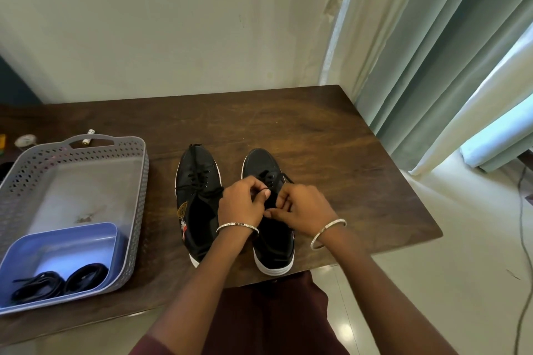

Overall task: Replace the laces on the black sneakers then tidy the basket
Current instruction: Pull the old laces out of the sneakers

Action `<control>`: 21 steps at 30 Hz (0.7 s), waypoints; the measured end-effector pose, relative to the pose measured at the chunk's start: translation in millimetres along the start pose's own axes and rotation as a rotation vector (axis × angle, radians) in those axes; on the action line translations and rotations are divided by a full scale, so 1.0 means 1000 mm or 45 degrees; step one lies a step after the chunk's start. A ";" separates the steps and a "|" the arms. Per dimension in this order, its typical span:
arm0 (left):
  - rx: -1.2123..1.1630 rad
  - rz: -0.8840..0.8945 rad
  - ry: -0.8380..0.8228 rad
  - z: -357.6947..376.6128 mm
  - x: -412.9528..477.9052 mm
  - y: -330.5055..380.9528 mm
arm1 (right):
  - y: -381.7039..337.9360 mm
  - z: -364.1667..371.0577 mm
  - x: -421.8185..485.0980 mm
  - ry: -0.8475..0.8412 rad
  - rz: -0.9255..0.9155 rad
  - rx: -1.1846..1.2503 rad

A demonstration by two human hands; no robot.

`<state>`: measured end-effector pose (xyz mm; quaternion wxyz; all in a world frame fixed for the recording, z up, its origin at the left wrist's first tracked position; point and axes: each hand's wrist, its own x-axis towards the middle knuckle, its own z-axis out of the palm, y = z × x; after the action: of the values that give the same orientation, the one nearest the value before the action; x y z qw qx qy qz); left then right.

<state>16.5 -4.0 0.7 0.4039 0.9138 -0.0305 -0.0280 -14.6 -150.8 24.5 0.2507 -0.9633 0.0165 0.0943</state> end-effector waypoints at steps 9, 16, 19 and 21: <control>-0.070 -0.090 0.072 0.001 -0.001 -0.005 | 0.010 -0.012 -0.012 0.360 0.313 1.506; -0.077 -0.107 0.080 0.000 -0.001 -0.004 | 0.058 -0.040 -0.024 0.562 0.517 2.157; -0.083 -0.104 0.067 -0.001 -0.001 -0.002 | 0.057 -0.028 -0.022 0.358 0.476 1.303; -0.105 -0.092 0.066 -0.001 -0.001 0.001 | 0.054 -0.023 -0.019 0.151 0.325 0.814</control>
<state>15.9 -3.7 2.1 0.4407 0.8973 0.0141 -0.0201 -33.4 -209.2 21.6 0.5246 -0.8300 0.1801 0.0588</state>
